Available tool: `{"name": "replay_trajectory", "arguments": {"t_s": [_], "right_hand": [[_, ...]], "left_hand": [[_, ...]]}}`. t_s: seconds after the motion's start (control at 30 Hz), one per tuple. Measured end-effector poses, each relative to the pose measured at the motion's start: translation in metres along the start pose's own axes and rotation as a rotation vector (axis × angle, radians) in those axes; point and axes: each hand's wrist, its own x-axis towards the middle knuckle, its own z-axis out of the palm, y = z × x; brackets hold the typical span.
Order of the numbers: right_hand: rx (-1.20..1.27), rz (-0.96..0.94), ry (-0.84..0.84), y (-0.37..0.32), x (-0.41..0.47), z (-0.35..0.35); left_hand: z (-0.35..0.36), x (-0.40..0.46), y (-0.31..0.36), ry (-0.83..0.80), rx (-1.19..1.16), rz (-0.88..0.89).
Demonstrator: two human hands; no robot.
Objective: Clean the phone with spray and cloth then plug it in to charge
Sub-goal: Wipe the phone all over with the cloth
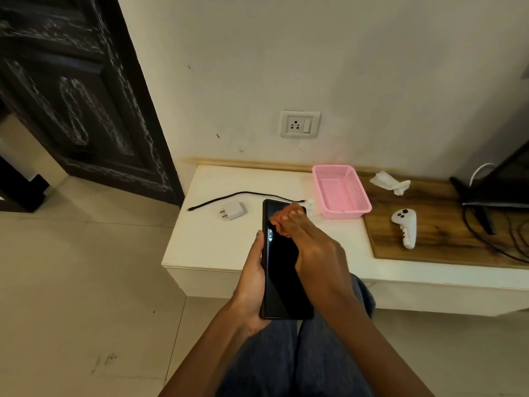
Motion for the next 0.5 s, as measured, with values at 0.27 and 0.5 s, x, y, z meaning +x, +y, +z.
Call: {"name": "replay_trajectory", "arguments": {"t_s": [0.27,0.5], "right_hand": [[0.064,0.016,-0.031,0.01,-0.008,-0.002],[0.137,-0.061,-0.107,-0.007,0.005,0.011]], "left_hand": [[-0.009,-0.004,-0.001,-0.016,-0.018,0.01],[-0.005,-0.001,-0.012,0.028,-0.056,0.04]]}}
